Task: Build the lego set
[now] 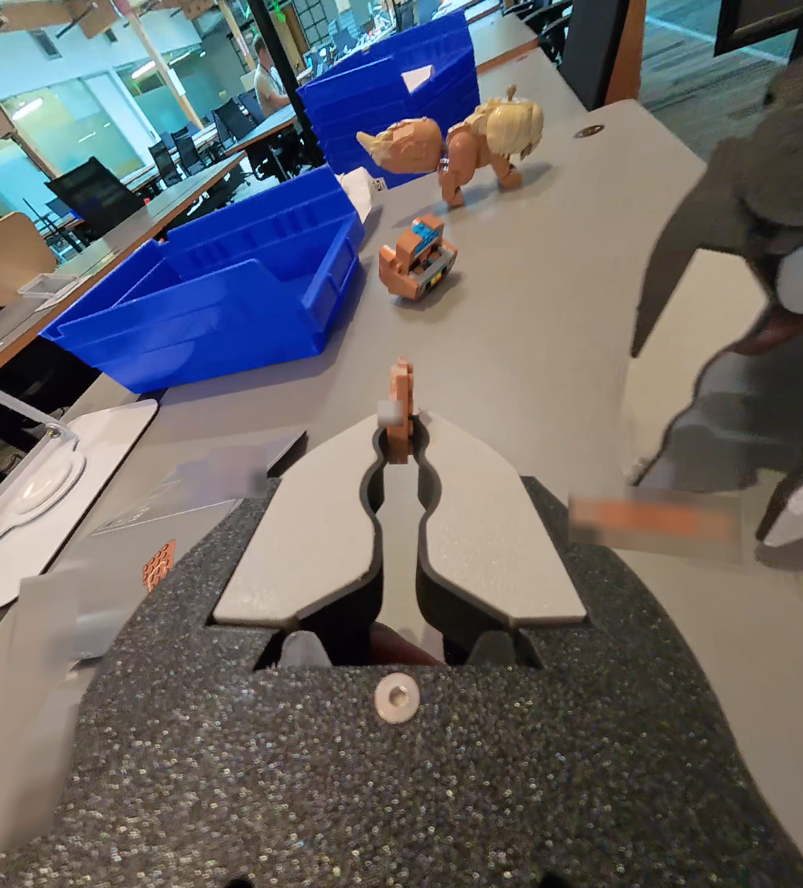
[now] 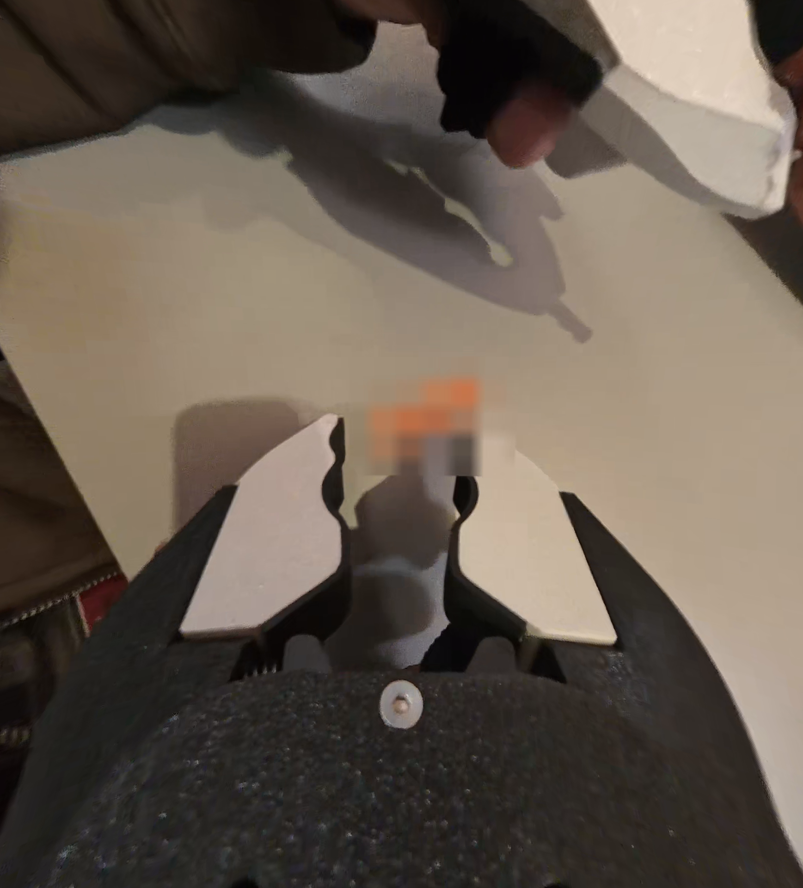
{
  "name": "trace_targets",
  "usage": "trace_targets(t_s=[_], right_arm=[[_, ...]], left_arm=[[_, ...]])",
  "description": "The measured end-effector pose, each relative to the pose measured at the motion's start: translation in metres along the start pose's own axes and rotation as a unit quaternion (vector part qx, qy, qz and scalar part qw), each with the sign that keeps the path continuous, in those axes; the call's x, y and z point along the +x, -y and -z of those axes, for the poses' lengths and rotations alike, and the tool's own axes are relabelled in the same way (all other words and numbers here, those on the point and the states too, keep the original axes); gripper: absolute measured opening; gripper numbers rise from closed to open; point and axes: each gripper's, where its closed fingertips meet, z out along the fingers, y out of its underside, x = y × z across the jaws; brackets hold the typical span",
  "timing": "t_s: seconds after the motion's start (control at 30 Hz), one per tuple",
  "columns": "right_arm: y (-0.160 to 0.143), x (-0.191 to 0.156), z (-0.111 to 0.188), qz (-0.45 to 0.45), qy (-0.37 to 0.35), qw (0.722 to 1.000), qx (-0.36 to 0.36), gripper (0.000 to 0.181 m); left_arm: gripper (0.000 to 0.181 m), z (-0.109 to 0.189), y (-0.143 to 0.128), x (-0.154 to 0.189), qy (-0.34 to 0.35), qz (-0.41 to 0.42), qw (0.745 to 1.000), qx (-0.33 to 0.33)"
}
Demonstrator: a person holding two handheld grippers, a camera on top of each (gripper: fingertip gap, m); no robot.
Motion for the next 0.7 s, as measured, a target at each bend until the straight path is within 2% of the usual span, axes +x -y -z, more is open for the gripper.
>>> trace_targets(t_s=[0.13,0.23,0.37,0.5,0.7], right_arm=[[-0.003,-0.007,-0.007,0.025,-0.008,1.000,-0.009,0.030],[-0.011,0.004,-0.002,0.046,0.004,0.999,-0.025,0.024],[-0.023,0.029,0.009,0.054,0.009,0.998,-0.044,0.031],[-0.011,0.022,0.015,0.030,0.038,0.999,-0.005,0.034],[-0.017,0.020,-0.003,0.041,0.050,0.997,-0.037,0.030]], left_arm=[[0.008,0.001,0.005,0.001,0.003,-0.006,1.000,0.003],[0.008,0.001,0.006,0.002,0.001,-0.007,1.000,0.002],[0.008,-0.001,0.008,0.007,-0.006,-0.011,1.000,0.002],[0.008,-0.001,0.012,0.014,-0.023,-0.017,1.000,0.009],[0.009,0.002,0.021,0.028,-0.058,-0.032,0.997,0.043]])
